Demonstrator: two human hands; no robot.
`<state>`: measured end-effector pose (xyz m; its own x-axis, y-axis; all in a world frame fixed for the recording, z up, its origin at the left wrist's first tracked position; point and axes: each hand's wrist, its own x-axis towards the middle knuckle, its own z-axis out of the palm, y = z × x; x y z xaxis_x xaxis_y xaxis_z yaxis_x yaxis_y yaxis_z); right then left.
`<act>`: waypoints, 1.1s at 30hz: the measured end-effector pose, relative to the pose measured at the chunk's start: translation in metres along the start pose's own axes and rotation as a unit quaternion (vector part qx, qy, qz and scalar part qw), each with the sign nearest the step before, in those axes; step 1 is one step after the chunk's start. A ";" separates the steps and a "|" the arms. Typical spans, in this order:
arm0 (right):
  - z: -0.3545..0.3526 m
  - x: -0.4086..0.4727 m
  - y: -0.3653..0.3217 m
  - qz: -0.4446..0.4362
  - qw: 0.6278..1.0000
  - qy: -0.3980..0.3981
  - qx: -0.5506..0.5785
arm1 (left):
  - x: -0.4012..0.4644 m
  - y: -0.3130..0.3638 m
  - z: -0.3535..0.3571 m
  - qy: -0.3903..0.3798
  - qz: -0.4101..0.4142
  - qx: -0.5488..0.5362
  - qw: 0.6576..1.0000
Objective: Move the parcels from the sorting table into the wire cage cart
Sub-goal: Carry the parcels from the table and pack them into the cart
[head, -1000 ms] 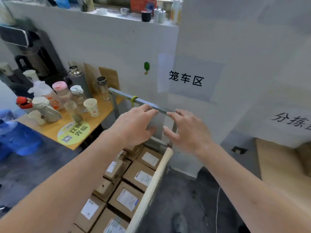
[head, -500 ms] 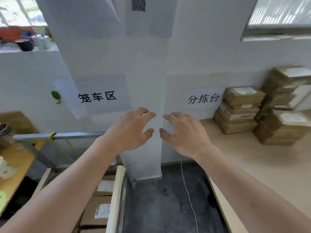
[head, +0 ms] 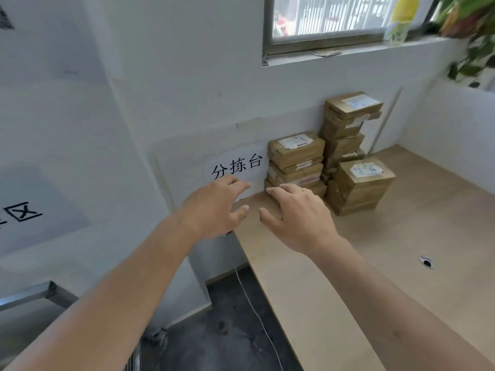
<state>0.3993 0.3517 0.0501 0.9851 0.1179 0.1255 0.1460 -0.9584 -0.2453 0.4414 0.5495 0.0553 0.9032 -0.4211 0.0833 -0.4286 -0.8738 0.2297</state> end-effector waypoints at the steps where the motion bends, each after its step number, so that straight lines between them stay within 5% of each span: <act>1: 0.000 0.004 0.012 0.018 1.000 -0.002 -0.004 | 0.015 0.005 0.003 -0.005 0.009 -0.002 1.000; 24: 0.070 0.215 0.225 0.388 0.919 -0.059 0.024 | 0.386 0.001 0.116 -0.112 0.206 -0.011 0.972; 33: 0.115 0.283 0.302 0.487 0.871 -0.070 0.015 | 0.467 -0.008 0.151 -0.109 0.190 0.029 0.975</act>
<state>0.7328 0.1251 -0.0986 0.6445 -0.7141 -0.2733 -0.7640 -0.6150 -0.1949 0.8629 0.3227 -0.0543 0.6550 -0.7533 -0.0583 -0.7377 -0.6543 0.1662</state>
